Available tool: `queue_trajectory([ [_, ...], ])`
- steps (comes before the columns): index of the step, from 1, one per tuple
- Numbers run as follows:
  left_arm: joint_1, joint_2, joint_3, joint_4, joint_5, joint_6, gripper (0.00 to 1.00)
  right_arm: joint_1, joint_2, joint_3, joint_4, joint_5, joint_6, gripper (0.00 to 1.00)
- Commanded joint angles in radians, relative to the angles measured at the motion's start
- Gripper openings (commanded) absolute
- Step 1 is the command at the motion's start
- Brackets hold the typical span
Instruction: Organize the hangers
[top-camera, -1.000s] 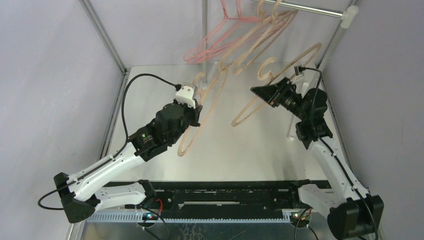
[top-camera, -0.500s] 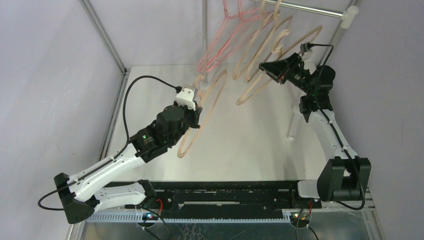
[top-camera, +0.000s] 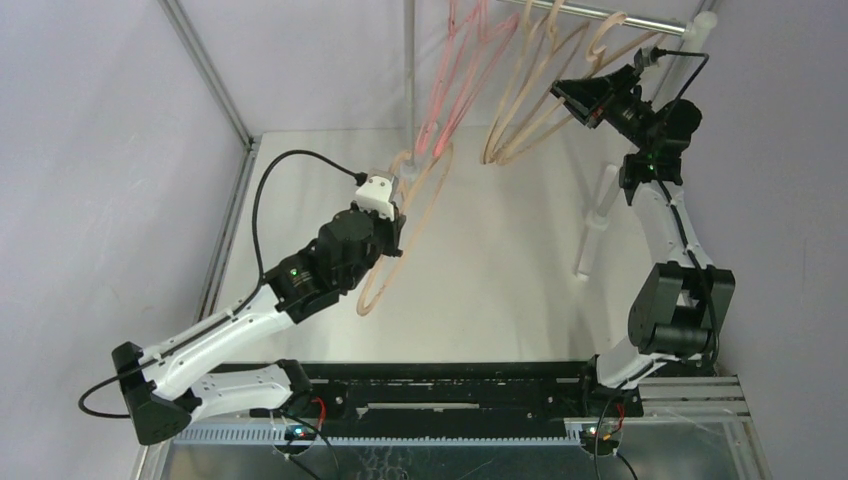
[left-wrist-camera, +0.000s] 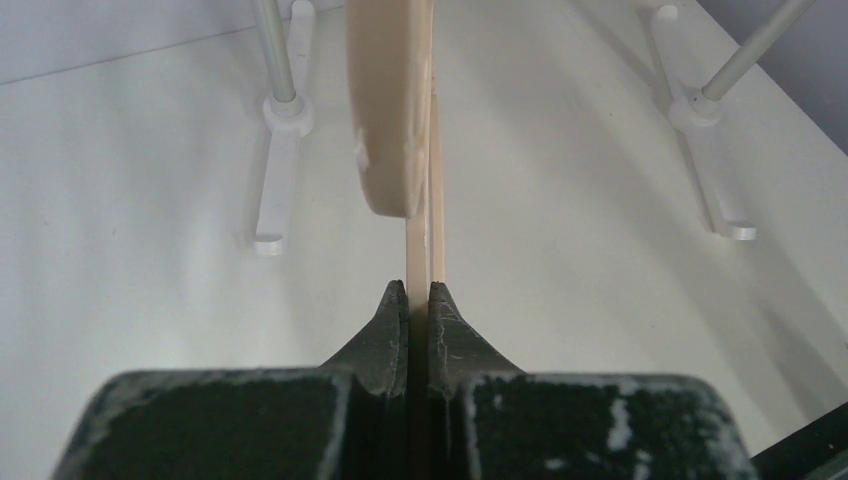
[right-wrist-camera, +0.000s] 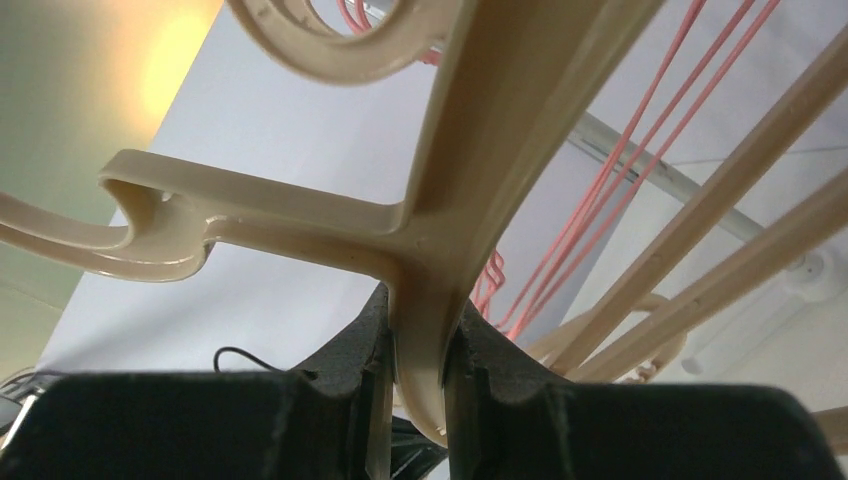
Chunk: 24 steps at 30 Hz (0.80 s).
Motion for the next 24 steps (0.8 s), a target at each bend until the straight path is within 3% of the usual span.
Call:
queue_trajectory([
  [1, 0.004, 0.004, 0.018, 0.044, -0.018, 0.004, 0.00, -0.007, 0.053, 0.081, 0.122, -0.004, 0.091, 0.00],
  [11, 0.005, 0.013, 0.019, 0.041, -0.029, 0.011, 0.00, -0.020, 0.138, 0.154, 0.144, 0.043, 0.137, 0.00],
  [24, 0.015, 0.033, 0.021, 0.047, -0.019, 0.012, 0.00, -0.029, 0.131, 0.186, 0.125, 0.146, 0.183, 0.00],
])
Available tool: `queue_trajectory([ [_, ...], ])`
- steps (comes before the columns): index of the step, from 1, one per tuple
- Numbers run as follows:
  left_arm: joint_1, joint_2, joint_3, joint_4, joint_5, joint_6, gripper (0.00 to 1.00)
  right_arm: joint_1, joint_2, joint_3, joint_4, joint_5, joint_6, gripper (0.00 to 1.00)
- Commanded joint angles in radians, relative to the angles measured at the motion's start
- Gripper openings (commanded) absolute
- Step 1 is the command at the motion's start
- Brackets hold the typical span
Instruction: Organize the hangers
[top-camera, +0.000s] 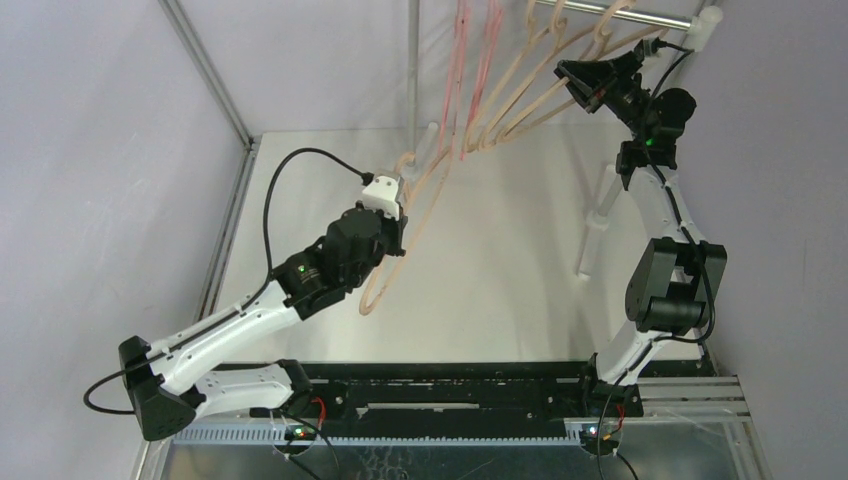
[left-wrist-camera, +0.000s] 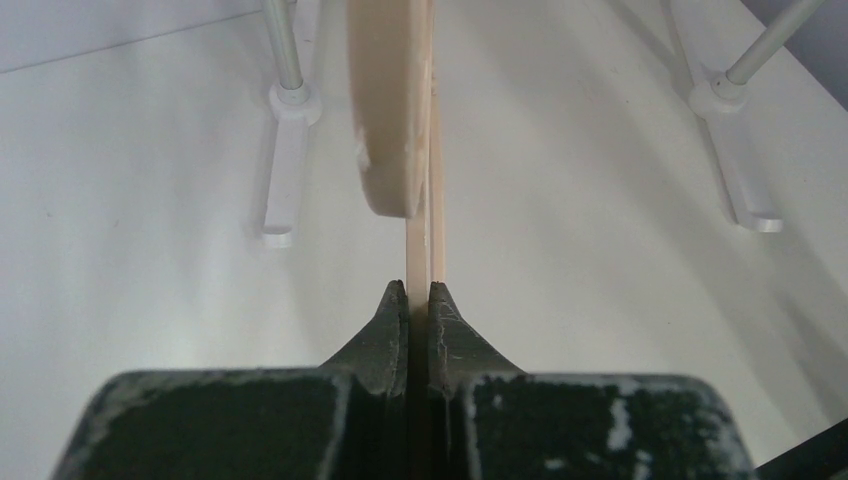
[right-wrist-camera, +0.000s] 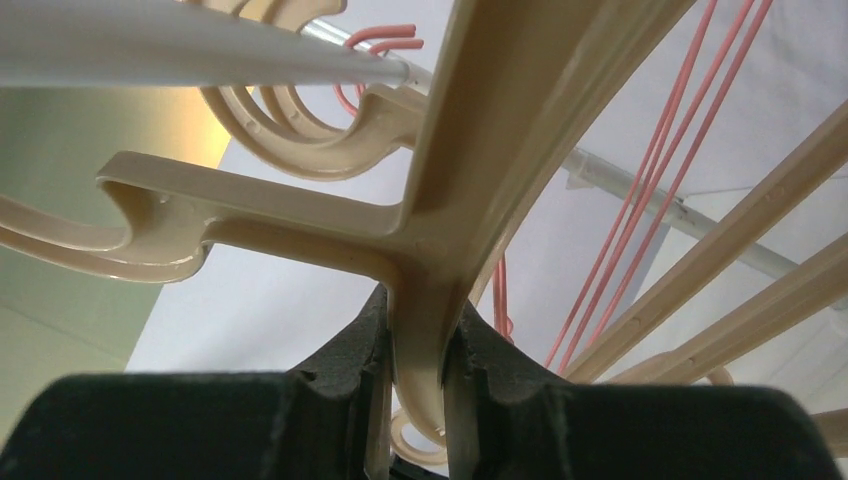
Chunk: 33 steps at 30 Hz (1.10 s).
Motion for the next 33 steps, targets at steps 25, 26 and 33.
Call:
queue_trajectory([
  [25, 0.015, -0.020, 0.010, 0.049, -0.010, 0.021, 0.00, 0.012, 0.007, 0.073, 0.009, 0.157, 0.149, 0.70],
  [26, 0.014, -0.018, 0.010, 0.049, -0.009, 0.020, 0.00, 0.011, 0.009, 0.071, 0.015, 0.151, 0.153, 0.71],
  [33, 0.015, -0.015, 0.005, 0.053, -0.007, 0.019, 0.00, 0.012, 0.000, -0.005, 0.104, 0.110, 0.192, 0.87],
])
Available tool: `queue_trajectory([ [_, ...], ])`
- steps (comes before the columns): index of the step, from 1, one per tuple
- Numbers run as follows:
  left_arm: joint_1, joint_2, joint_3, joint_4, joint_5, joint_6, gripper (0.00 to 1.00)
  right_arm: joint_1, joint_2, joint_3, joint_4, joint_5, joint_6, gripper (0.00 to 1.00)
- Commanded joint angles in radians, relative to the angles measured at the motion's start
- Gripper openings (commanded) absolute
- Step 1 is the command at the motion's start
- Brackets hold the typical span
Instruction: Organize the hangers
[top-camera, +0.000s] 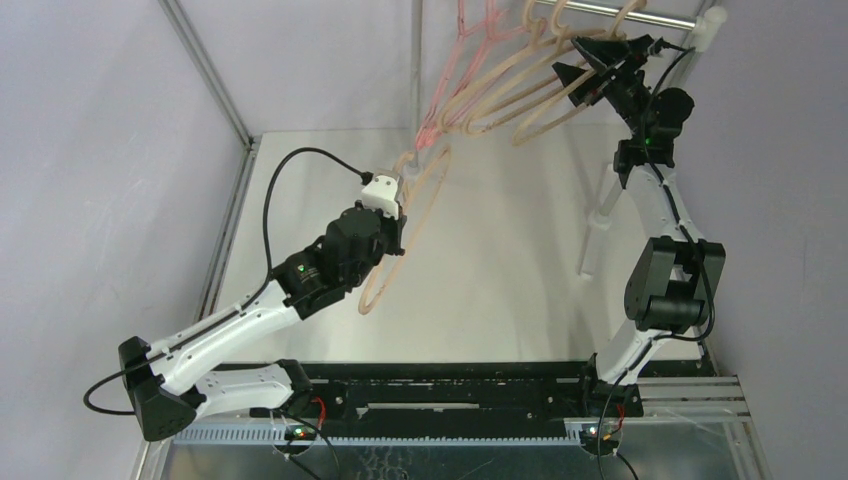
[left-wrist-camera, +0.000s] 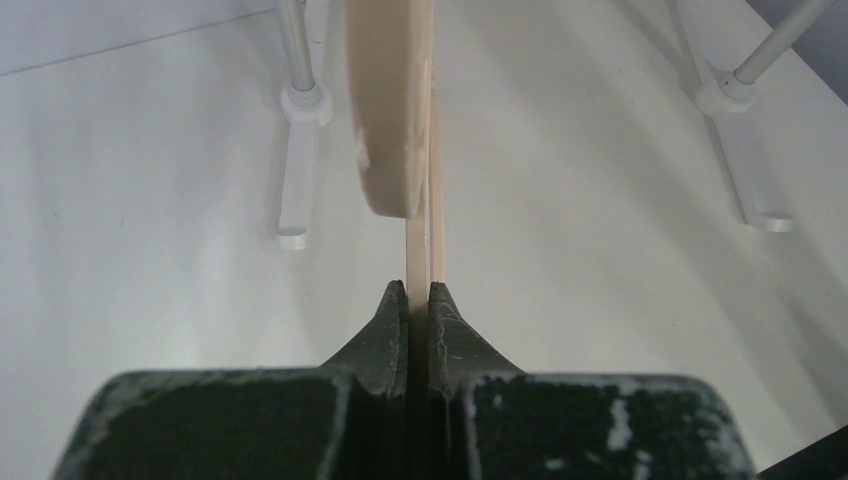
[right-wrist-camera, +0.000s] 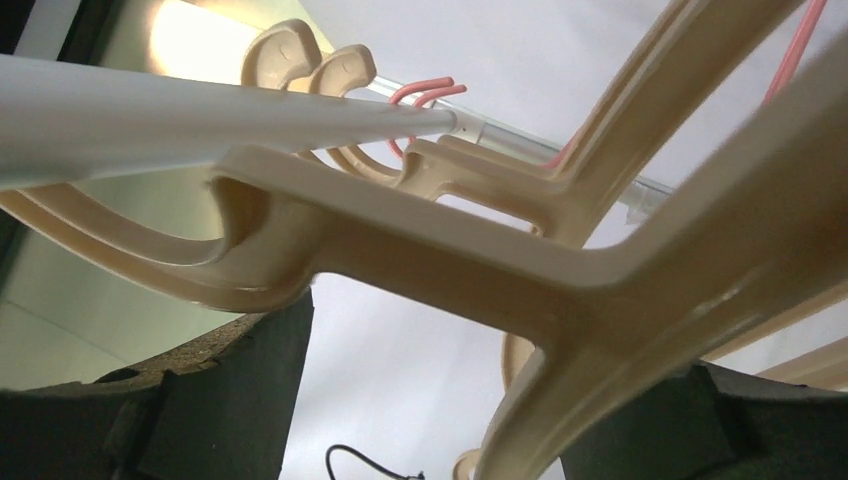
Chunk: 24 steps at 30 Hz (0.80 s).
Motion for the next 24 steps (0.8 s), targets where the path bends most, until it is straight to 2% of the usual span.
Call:
queue_trajectory([
  [1, 0.008, -0.015, 0.005, 0.053, -0.006, 0.011, 0.00, -0.003, -0.021, -0.050, 0.074, -0.021, 0.007, 0.88],
  [4, 0.008, -0.011, 0.005, 0.054, -0.001, 0.010, 0.00, -0.006, -0.065, -0.112, -0.012, -0.021, -0.083, 0.90],
  [12, 0.008, -0.002, 0.010, 0.055, 0.014, 0.005, 0.00, 0.012, -0.268, -0.156, -0.516, 0.146, -0.562, 0.92],
  [24, 0.008, 0.006, 0.015, 0.055, 0.018, 0.006, 0.00, 0.042, -0.445, -0.112, -0.934, 0.409, -0.962, 0.97],
])
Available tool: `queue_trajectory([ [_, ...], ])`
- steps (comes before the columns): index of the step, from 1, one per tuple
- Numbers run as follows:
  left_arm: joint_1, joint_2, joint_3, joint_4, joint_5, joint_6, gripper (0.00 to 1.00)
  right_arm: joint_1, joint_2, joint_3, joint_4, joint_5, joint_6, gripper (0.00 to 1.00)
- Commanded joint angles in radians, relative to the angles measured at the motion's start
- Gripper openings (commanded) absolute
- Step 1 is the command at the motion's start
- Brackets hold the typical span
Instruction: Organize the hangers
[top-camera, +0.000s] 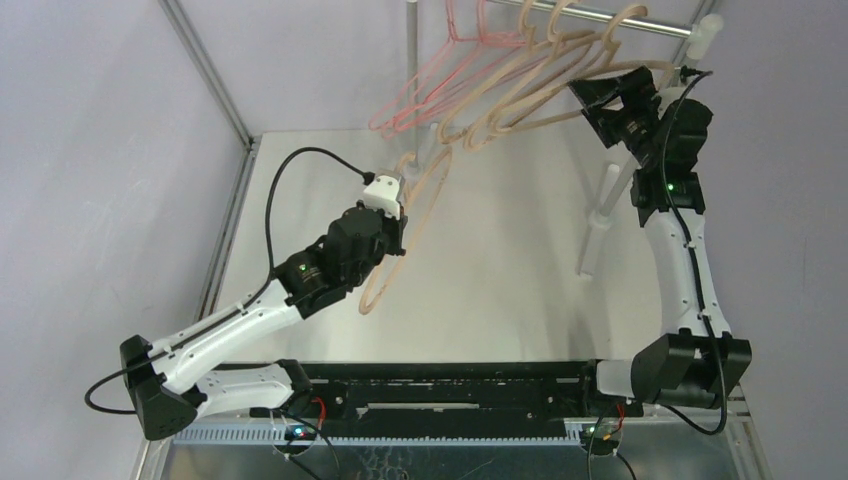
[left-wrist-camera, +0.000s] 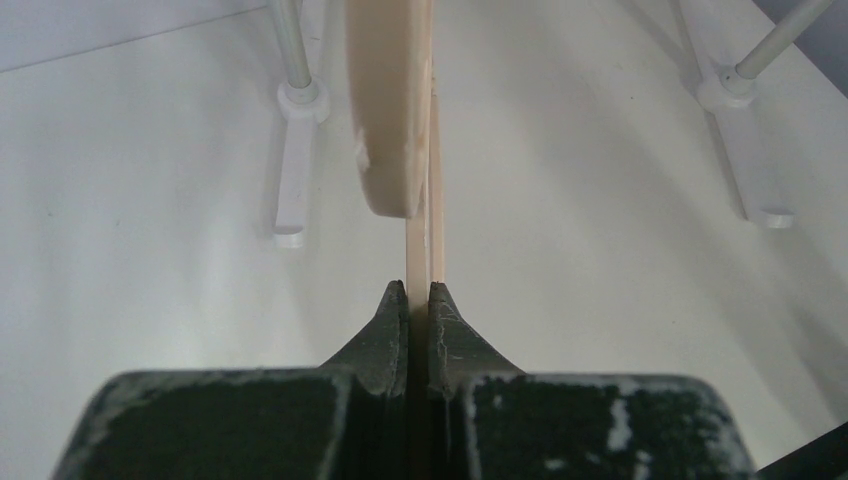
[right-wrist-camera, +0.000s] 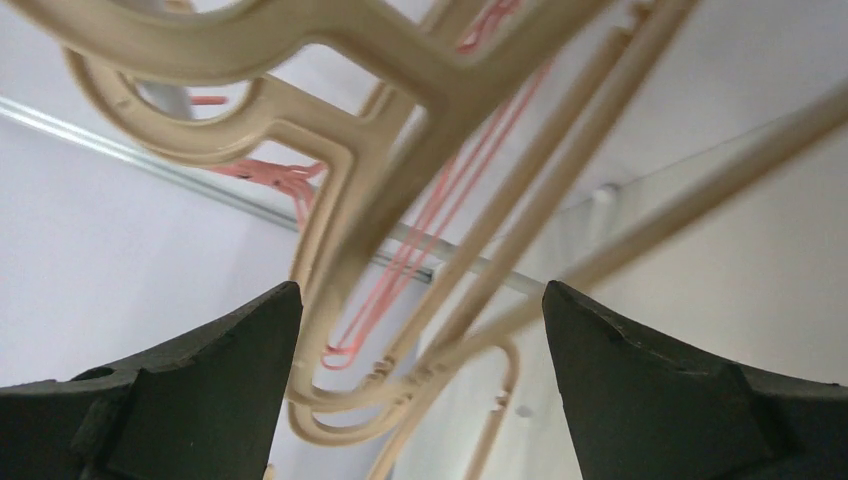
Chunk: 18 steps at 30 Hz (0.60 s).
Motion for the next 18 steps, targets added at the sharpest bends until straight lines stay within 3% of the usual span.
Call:
queue_trajectory([
  [1, 0.006, -0.003, 0.015, 0.054, 0.010, 0.005, 0.00, 0.017, -0.042, 0.052, -0.209, 0.139, -0.201, 0.98],
  [8, 0.006, 0.004, 0.015, 0.055, 0.009, -0.004, 0.00, 0.100, -0.119, 0.058, -0.379, 0.315, -0.381, 0.98],
  [18, 0.006, 0.011, 0.008, 0.056, 0.010, -0.014, 0.02, 0.280, -0.318, -0.062, -0.437, 0.611, -0.572, 0.98],
])
